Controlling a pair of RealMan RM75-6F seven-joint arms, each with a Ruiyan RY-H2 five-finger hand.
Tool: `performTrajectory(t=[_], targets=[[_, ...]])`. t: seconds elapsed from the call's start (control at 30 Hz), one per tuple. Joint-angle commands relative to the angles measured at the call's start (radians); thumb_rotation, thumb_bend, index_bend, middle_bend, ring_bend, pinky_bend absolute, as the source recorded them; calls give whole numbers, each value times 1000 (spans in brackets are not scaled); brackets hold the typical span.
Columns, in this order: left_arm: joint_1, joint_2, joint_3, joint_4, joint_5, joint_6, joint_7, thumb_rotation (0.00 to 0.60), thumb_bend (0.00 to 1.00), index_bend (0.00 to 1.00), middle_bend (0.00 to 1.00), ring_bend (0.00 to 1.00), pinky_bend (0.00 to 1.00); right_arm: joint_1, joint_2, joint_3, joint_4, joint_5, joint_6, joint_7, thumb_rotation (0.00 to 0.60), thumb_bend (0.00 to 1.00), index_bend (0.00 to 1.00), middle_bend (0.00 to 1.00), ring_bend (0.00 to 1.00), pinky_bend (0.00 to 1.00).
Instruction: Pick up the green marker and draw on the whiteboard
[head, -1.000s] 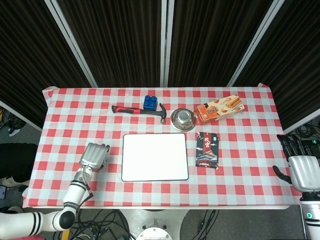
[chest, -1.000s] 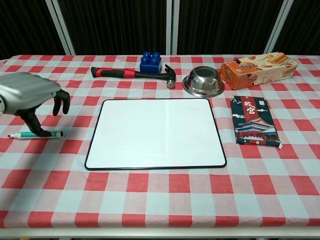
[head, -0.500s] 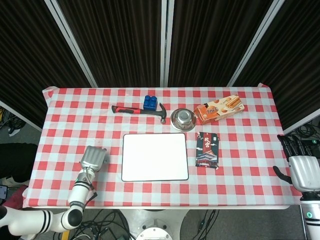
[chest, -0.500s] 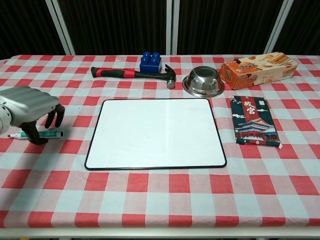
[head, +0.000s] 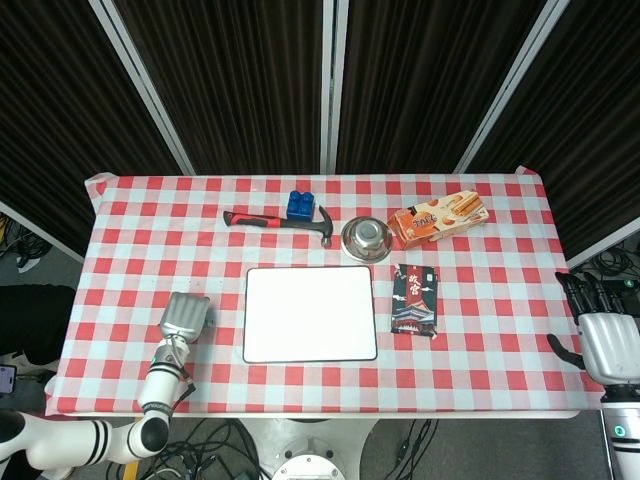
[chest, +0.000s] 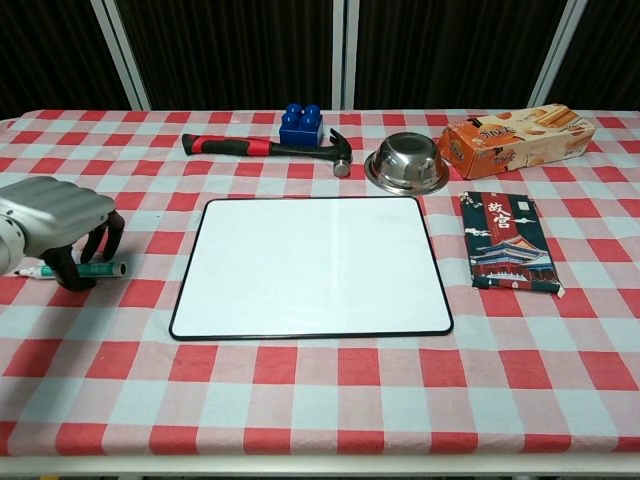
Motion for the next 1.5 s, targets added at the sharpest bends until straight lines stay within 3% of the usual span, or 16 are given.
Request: performTrajectory(t=[0.03, 0.47, 0.57, 0.7, 0.8, 0.93, 1.03, 1.3, 1.5], targets=[[-2, 0, 3, 3, 0, -2, -2, 600, 281, 473, 520, 874, 999, -1, 0, 0, 0, 0, 1, 1, 600, 157, 48, 114, 30, 136], [-4, 16, 22, 11, 31, -22, -35, 600, 388, 518, 541, 875, 999, -2, 0, 0, -7, 3, 2, -4, 600, 156, 48, 115, 30, 136], [8, 29, 24, 12, 85, -16, -89, 600, 401, 540, 562, 875, 999, -3, 2, 1, -9, 3, 5, -5, 600, 156, 48, 115, 30, 136], [40, 80, 4, 0, 252, 3, -284, 600, 405, 547, 581, 867, 995, -7, 6, 2, -13, 1, 16, -4, 600, 155, 48, 115, 30, 136], [52, 120, -28, 0, 429, -18, -553, 600, 405, 546, 577, 850, 979, -11, 10, 2, -16, -5, 25, -1, 600, 156, 48, 115, 30, 136], [24, 122, -57, 79, 671, -67, -976, 600, 401, 541, 553, 810, 943, -9, 17, -3, -24, -15, 21, -2, 600, 155, 48, 115, 30, 136], [-17, 80, -62, 159, 794, -63, -1126, 600, 400, 539, 552, 801, 936, -7, 17, -3, -30, -19, 20, -1, 600, 155, 48, 115, 30, 136], [-114, -44, -57, 340, 913, -100, -1299, 600, 400, 540, 554, 796, 916, -4, 16, -4, -29, -9, 5, 3, 600, 155, 48, 115, 30, 136], [-140, -83, -38, 418, 913, -151, -1284, 600, 400, 541, 557, 796, 908, -9, 14, -7, -19, -3, 4, 14, 600, 155, 48, 115, 30, 136]])
